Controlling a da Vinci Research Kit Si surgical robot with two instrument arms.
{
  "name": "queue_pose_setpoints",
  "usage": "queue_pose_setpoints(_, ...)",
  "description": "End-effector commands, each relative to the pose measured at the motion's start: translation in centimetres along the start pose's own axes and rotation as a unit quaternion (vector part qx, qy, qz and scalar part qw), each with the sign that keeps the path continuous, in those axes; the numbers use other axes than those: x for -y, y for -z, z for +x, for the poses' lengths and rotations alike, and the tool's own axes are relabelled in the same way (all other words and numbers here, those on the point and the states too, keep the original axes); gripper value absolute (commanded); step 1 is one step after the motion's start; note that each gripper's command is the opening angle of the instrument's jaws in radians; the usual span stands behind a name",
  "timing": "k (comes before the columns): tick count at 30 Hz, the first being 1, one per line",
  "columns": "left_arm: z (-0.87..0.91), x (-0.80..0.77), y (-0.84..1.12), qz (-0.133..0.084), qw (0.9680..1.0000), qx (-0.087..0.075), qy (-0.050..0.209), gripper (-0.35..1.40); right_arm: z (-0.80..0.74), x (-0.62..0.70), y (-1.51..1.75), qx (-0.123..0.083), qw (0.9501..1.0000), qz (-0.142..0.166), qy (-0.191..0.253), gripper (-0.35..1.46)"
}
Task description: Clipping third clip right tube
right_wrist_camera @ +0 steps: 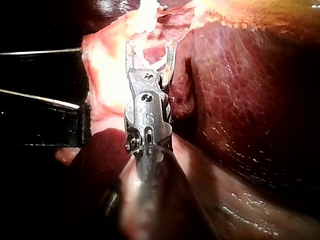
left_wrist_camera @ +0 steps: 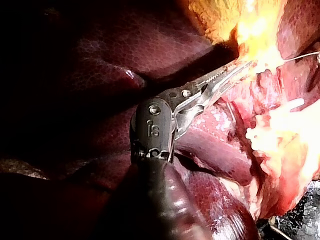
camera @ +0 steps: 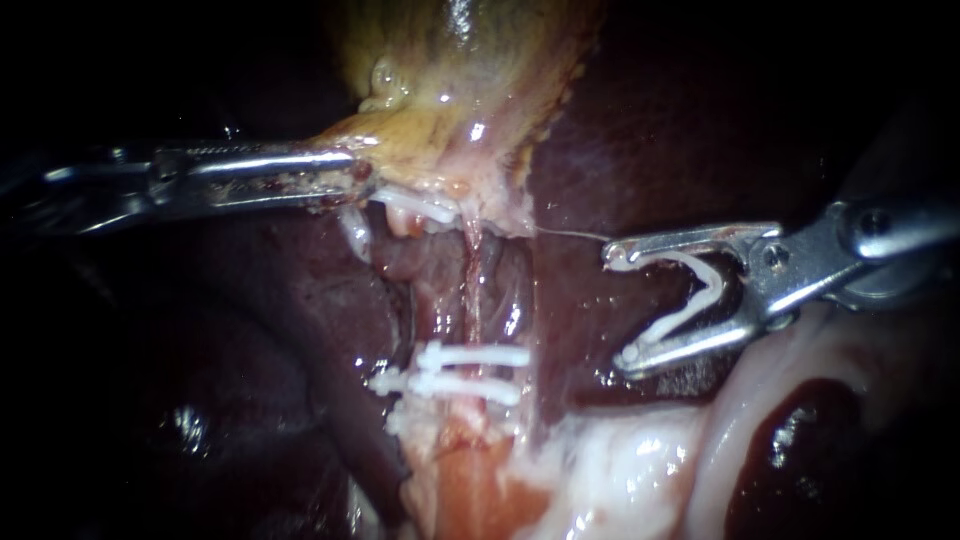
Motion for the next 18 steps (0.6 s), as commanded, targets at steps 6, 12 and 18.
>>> queue_pose_setpoints(6,0.24,-0.04,0.19,-0.006,1.0,0.002,0.007,-0.35,0.0,0.0,-0.01,0.0,1.0,0.0,0.0,0.5)
queue_pose_setpoints(12,0.67,-0.11,0.48,-0.003,0.9998,-0.02,0.003,-0.35,0.0,0.0,-0.01,0.0,1.0,0.0,0.0,0.5)
queue_pose_setpoints(18,0.72,-0.14,0.55,-0.001,0.9997,-0.023,-0.001,-0.35,0.01,0.0,-0.02,0.0,1.0,0.0,0.0,0.5)
